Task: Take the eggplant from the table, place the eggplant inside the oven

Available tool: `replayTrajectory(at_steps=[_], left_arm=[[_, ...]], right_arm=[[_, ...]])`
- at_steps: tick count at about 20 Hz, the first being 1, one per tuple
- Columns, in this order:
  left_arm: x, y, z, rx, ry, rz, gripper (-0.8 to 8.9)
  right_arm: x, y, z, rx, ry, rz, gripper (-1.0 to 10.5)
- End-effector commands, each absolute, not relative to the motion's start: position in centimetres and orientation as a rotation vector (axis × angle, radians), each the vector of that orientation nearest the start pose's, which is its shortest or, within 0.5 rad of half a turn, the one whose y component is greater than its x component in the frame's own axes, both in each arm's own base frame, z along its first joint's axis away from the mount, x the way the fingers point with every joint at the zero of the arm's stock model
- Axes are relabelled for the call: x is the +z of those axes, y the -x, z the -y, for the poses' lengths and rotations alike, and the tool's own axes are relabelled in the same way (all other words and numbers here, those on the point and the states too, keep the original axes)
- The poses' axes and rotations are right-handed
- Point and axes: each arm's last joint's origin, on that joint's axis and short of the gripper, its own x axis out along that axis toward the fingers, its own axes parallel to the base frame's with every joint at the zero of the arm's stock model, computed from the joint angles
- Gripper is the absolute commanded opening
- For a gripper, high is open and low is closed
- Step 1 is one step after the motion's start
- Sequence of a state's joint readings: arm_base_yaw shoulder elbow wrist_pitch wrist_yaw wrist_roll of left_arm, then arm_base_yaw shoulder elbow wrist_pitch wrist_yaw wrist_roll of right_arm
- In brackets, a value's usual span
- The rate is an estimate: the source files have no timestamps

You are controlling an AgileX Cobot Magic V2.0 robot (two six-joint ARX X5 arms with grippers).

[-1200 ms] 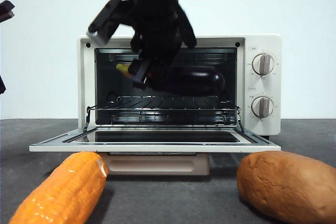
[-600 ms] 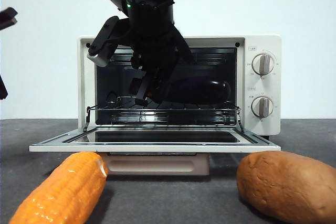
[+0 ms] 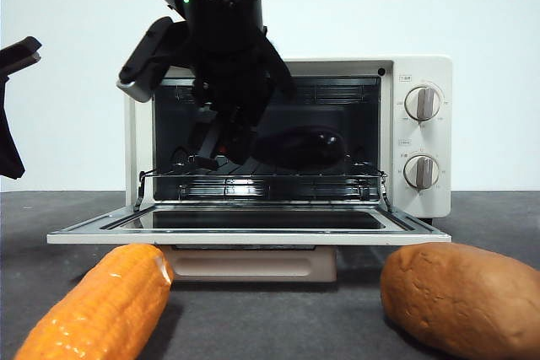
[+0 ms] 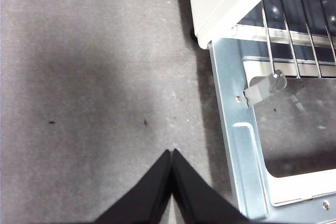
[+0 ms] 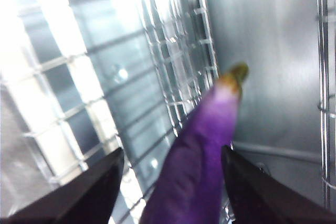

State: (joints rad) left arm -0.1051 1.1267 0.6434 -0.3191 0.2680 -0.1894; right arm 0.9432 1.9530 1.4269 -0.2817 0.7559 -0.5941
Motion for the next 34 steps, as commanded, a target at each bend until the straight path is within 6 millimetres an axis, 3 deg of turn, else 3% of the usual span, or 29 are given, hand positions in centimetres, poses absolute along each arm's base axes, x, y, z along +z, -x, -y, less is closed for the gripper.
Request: replayTrajectory(at_steps=[1,7,16,24,34], left_arm=[[21.2,-21.8,3.1,-0.286,0.233,-0.835,0.06],[20.1,-22.8,3.3,-0.307,0.244,-0.858,0.06],[15.2,-24.6,4.0,-0.461,0.358,-1.076,0.06],[13.6,-24.7,4.4,-0.603,0.433,-1.147,0.06],[12.4,-24.7,4.7,-0.759,0.514,-1.184,0.06]], right_arm=[[22.8,-25.4,-33.7,0.350,1.148,-0.441,2.9],[28.1,-21.8,-32.3,0.369,1.040,-0.416,2.5],[36.4,-14.9,-25.6,0.452,0.855,-0.431,0.1],[40.4,-11.9,-21.3,0.489,0.727,-0.358,0.1],[43.4,-9.8,-16.7,0.479,0.600,-0.275,0.1]])
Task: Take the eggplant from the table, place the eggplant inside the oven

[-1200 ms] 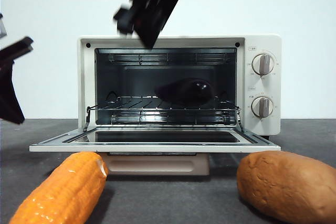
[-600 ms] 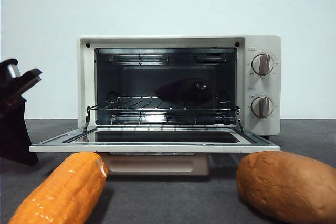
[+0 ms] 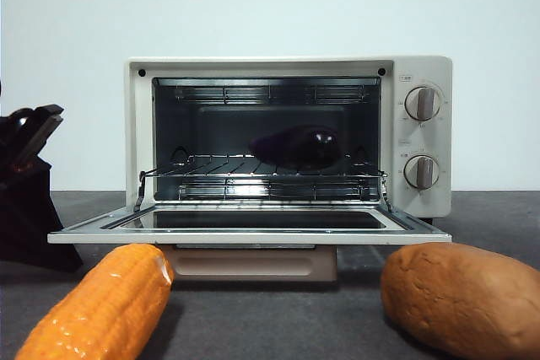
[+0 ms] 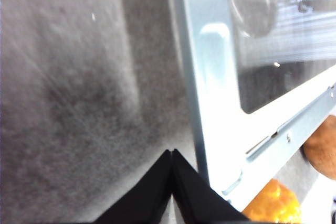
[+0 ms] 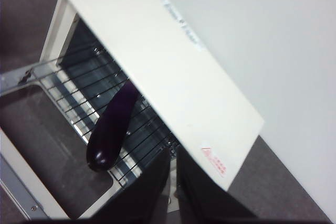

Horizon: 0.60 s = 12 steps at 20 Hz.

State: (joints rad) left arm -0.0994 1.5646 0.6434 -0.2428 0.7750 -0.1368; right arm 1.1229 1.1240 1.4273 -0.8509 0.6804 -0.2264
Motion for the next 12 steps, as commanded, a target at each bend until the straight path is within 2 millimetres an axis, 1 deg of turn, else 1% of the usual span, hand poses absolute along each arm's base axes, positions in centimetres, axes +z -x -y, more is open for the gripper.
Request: replayTrajectory(at_steps=[1,6,12], left_arm=[[12.4,-24.7,4.8,-0.771,0.514,-1.181,0.06],[12.6,-24.8,4.8,-0.821,0.523,-1.153,0.06],[13.3,-25.4,5.1,-0.911,0.553,-1.095,0.06]], right_arm=[[43.5,-9.6,-16.3,0.478,0.587,-0.272,0.1],[43.9,-8.6,-14.2,0.469,0.541,-0.295,0.1],[43.1,-7.3,-11.8,0.491,0.509,-0.417,0.1]])
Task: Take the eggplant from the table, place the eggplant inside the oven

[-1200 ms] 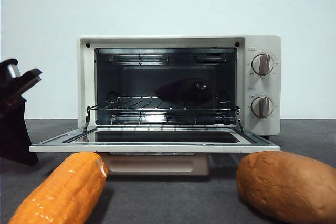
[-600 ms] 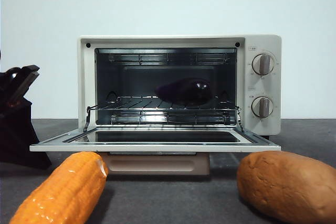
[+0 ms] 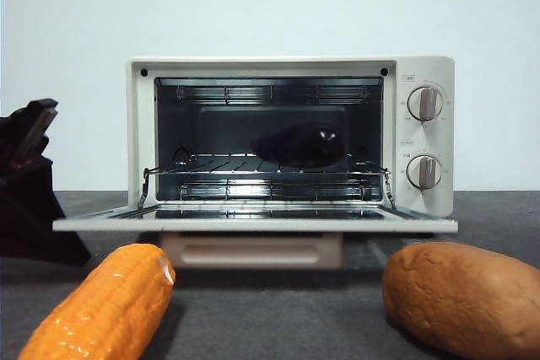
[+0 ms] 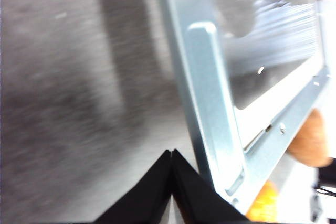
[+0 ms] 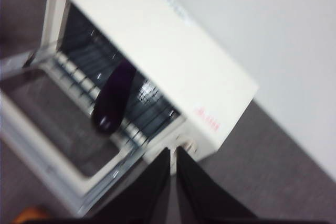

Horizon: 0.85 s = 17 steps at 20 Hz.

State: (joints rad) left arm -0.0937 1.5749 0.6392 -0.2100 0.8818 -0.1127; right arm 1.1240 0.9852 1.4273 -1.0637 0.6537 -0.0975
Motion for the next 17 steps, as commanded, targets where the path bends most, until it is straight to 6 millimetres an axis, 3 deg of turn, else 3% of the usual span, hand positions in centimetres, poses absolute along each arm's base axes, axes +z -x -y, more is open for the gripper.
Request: replayTrajectory(at_steps=[1,10,17], left_arm=[[13.6,-25.6,5.1,-0.926,0.559,-1.087,0.06],[17.8,-29.0,5.1,-0.983,0.585,-0.964,0.06],[24.3,-32.7,3.9,-0.963,0.570,-0.789,0.06]], right_arm=[[43.0,-7.2,-11.5,0.497,0.501,-0.442,0.1],[42.1,-6.2,-9.8,0.516,0.493,-0.573,0.1],[40.8,-6.2,-9.9,0.523,0.516,-0.600,0.1]])
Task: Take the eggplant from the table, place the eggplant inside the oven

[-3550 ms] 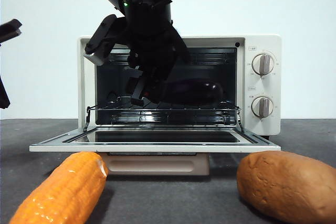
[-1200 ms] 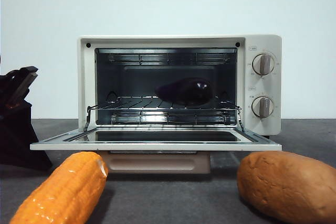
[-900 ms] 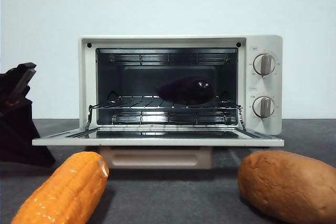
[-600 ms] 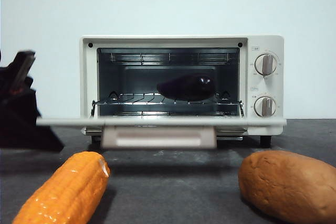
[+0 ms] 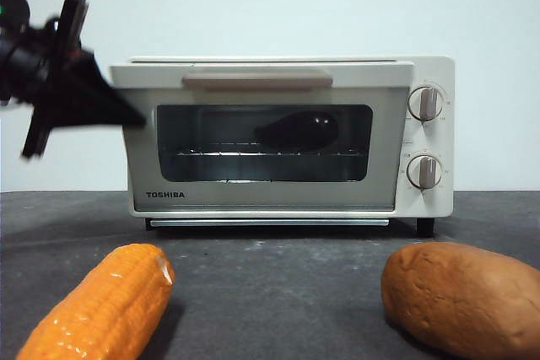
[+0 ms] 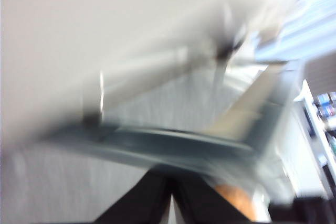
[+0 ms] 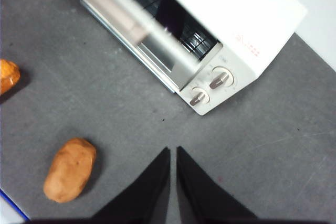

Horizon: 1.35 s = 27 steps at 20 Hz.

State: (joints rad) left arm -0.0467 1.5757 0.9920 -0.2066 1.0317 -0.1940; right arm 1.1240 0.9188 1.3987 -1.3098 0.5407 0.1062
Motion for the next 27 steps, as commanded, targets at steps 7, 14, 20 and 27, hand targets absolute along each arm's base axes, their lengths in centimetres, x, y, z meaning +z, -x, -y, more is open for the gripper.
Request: replayTrajectory(at_steps=[7,14,20,27], left_arm=[[29.6,-32.1,3.6,-0.793,0.436,-0.667,0.06],[33.4,-27.5,4.6,-0.657,0.235,-0.605,0.06],[35.1,-22.0,6.5,-0.553,0.064,-0.514,0.06],[28.9,-16.6,7.5,-0.459,0.038,-0.484,0.06]], right_arm=[[36.5,-6.7,-10.8,0.498,0.584,-0.652,0.1],[30.9,-7.9,-11.9,0.448,0.616,-0.703,0.1],[26.5,-10.7,-11.7,0.397,0.462,-0.757,0.1],[23.3,-14.2,-8.6,0.365,0.113,-0.667,0.1]])
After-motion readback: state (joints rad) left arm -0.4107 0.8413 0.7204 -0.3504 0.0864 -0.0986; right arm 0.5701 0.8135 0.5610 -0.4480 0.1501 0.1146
